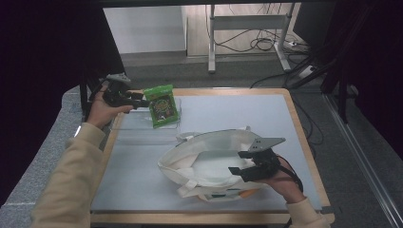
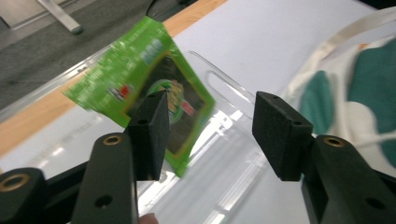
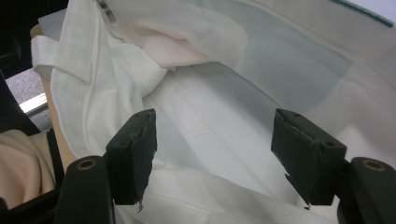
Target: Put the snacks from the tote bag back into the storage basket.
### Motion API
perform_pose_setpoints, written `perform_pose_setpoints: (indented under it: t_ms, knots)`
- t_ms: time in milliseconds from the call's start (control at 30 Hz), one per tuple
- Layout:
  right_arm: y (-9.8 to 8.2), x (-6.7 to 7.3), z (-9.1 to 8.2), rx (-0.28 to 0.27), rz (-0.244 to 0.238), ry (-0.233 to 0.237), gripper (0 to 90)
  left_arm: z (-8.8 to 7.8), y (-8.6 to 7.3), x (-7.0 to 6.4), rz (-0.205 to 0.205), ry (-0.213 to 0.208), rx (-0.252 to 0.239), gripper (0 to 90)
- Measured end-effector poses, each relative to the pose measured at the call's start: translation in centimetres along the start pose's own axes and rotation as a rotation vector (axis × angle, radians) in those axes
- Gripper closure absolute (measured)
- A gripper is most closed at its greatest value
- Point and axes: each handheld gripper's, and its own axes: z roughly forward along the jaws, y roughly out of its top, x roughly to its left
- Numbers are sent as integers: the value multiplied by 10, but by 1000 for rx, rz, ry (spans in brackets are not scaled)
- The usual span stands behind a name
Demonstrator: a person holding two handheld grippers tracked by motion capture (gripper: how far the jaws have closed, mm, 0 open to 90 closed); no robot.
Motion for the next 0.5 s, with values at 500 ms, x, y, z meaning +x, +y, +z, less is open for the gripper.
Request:
perform_pose_setpoints:
  t_ms: [500]
  knots:
    - [1, -3, -12, -39, 12, -24, 314, -2, -35, -66, 45, -26, -8, 440]
